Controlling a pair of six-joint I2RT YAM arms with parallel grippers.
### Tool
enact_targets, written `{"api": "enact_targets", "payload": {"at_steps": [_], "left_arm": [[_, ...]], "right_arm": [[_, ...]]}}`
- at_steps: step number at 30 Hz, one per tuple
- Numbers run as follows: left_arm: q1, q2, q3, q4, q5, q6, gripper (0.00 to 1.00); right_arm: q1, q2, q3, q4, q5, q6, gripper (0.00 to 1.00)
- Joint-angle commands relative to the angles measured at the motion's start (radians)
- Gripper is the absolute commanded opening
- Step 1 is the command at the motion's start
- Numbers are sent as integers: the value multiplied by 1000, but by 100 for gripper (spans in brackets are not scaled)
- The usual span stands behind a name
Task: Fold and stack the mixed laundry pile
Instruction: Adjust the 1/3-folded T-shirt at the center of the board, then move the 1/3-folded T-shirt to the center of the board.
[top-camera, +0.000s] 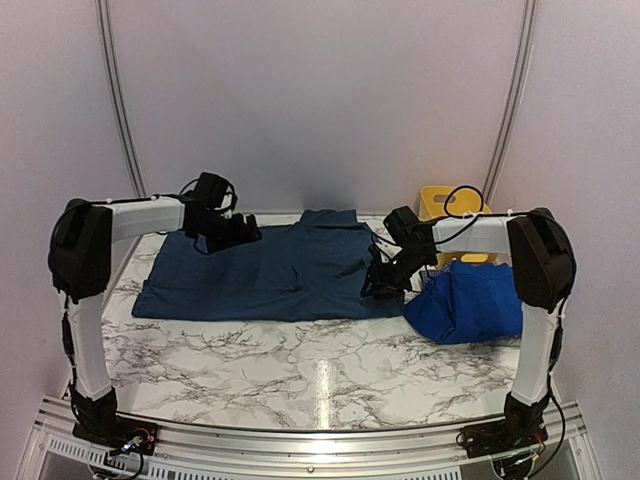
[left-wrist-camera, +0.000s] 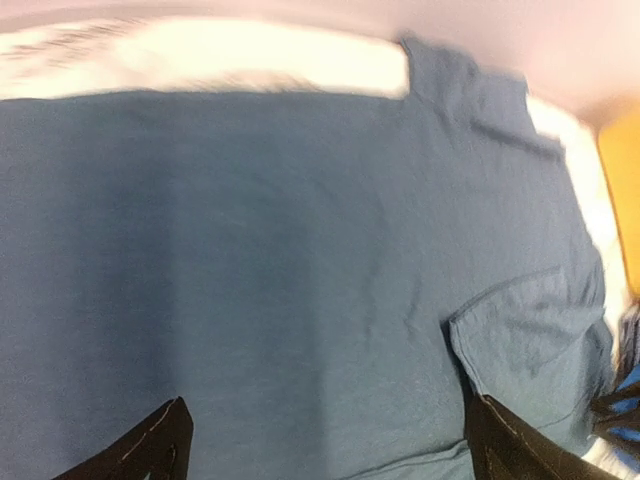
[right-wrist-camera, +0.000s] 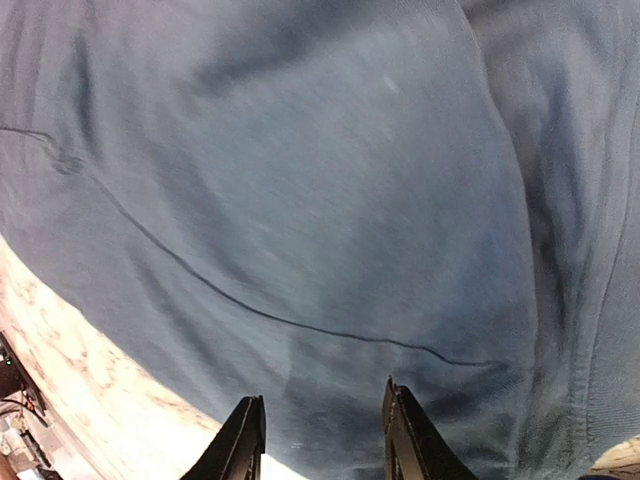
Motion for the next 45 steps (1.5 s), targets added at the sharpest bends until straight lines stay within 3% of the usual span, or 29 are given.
{"api": "enact_targets", "payload": {"at_steps": [1, 5, 19, 34, 41, 45], "left_arm": [[91, -123, -123, -10, -17, -89, 99], [137, -154, -215, -10, 47, -103, 99], [144, -137, -424, -113, -50, -206, 99], [141, -518, -865, -208, -101, -282, 99], [127, -712, -847, -286, -142, -249, 99], [128, -669, -766, -293, -163, -239, 99]], "right_arm": [[15, 14, 104, -32, -5, -55, 37], [18, 68, 149, -43, -18, -80, 37], [35, 160, 90, -26, -56, -126, 37], [189, -81, -271, -43, -140, -106, 37], [201, -167, -234, -131, -98, -118, 38], [196, -150, -136, -127, -97, -117, 38]]}}
